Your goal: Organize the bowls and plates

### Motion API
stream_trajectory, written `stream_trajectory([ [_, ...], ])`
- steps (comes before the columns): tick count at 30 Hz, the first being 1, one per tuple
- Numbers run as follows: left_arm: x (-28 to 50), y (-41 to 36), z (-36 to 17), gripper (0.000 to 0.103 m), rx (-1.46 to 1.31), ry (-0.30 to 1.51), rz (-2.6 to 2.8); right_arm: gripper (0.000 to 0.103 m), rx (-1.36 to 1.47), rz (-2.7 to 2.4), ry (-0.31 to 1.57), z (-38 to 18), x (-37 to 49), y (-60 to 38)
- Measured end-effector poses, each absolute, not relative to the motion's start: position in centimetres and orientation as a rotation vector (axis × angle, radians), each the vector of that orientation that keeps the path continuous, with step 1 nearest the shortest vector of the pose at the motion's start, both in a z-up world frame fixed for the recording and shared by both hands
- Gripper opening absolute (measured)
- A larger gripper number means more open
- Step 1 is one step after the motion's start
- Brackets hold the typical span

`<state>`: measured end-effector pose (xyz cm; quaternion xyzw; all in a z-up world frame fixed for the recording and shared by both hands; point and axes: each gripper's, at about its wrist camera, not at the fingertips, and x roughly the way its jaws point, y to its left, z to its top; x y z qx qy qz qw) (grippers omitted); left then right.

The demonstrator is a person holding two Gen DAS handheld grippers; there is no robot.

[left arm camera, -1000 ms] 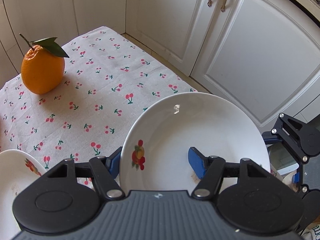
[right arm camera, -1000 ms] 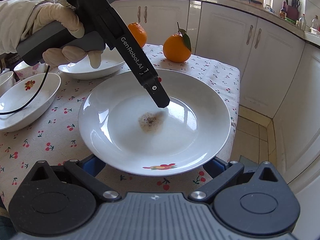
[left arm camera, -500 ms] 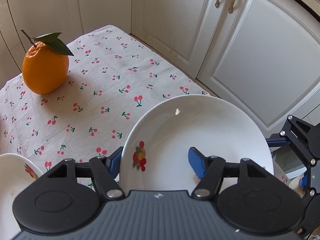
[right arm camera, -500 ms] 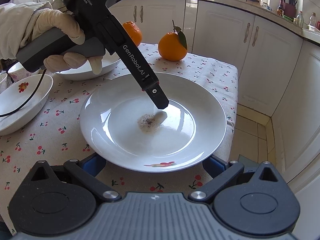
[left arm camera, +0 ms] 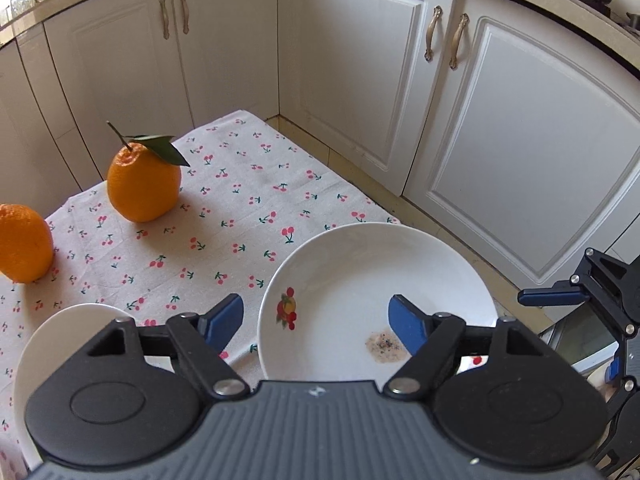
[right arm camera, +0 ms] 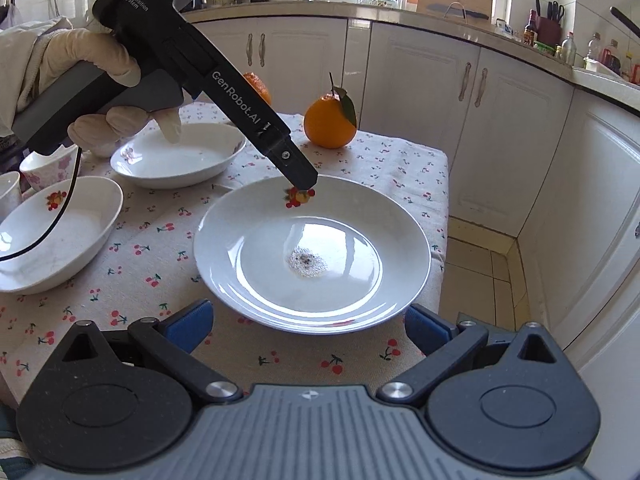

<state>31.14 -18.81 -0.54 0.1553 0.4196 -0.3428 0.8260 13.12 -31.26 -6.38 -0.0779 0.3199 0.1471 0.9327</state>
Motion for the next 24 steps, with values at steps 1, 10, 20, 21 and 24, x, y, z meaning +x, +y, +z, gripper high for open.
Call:
stream_trajectory([
  [1,30.4,-18.4,0.2,0.081,0.324,0.875,-0.725,0.103,-0.150,0.298,0.642,-6.1,12.6,-31.1],
  [10,23.1,-14.4,4.1,0.090,0.318,0.731,-0.658,0.103,-0.095,0.308,0.575,-4.4,8.4,-29.1],
  [20,14.9,-9.7,2.4,0.090,0.318,0.615,-0.510,0.103,-0.061,0.360,0.548,-4.4,6.4,-27.5],
  [21,14.3,-9.2,2.1,0.090,0.306,0.610,-0.499,0.103,-0.060,0.365,0.548,-4.5,6.3,-27.3],
  [24,12.5,-7.6,1.5,0.090,0.285,0.585,-0.452,0.103,-0.067,0.378,0.559,-4.7,6.4,-26.5],
])
